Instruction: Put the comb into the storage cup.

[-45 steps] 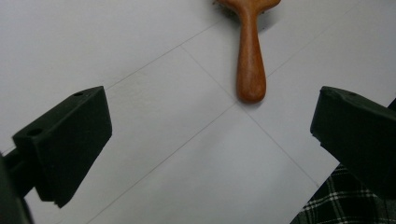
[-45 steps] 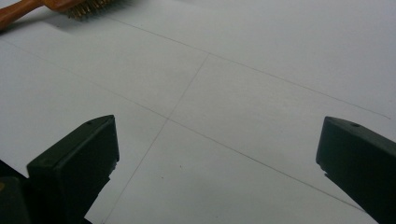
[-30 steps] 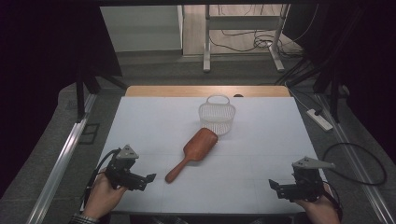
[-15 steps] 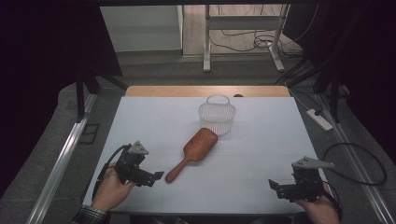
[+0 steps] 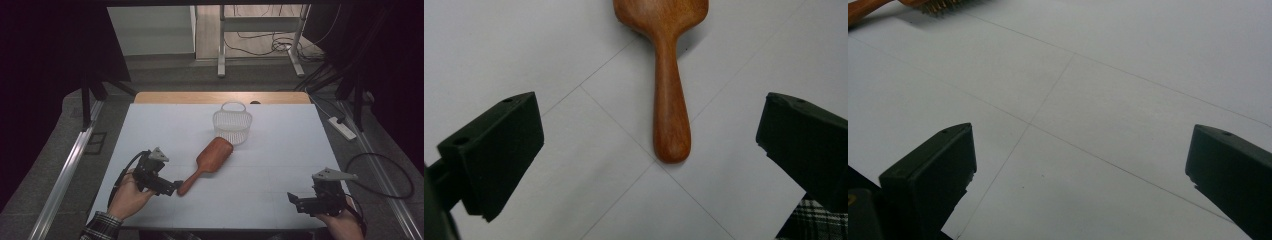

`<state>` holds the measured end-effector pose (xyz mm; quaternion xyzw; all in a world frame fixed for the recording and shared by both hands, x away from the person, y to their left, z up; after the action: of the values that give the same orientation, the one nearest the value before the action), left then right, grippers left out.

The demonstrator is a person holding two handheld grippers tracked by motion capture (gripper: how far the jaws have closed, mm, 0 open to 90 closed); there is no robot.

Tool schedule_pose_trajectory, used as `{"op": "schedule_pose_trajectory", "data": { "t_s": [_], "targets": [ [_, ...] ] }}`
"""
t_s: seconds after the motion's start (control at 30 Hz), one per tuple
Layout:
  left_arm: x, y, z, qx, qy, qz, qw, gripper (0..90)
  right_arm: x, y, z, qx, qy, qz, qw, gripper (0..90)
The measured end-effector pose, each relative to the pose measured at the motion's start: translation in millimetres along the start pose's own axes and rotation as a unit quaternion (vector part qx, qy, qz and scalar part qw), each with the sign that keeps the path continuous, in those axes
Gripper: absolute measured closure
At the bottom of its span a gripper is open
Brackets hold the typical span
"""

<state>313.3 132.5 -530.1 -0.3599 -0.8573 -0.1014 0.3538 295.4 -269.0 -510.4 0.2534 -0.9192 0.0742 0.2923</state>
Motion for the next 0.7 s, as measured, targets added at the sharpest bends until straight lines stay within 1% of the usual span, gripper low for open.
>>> {"op": "schedule_pose_trajectory", "data": {
  "t_s": [0.17, 0.47, 0.7],
  "targets": [
    [-6.9, -0.8, -4.2, -0.006, 0.007, 0.006, 0.9999, 0.0, -0.1, 0.1, 0.1, 0.000, 0.001, 0.000, 1.0000, 0.4],
    [-20.5, -1.5, -11.4, -0.016, 0.018, 0.010, 0.9997, 0.0, -0.4, 0.2, 0.7, 0.002, 0.005, 0.001, 1.0000, 0.6],
    [-31.2, -2.2, -15.5, -0.016, 0.027, 0.013, 0.9994, 0.0, -0.7, 0.4, 0.8, 0.002, 0.005, 0.001, 1.0000, 0.7]
  ]
}}
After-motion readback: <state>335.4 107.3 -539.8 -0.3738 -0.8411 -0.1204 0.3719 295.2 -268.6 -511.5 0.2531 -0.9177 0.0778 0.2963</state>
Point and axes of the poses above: each handheld gripper's, and its own axes: x roughly backward along the jaws, z roughly out of its underside, y roughly to its left, the point moved 9 cm from there along -x, roughly forward along the jaws, and after that the axes turned 12 degrees about -y, right-handed, at the moved point
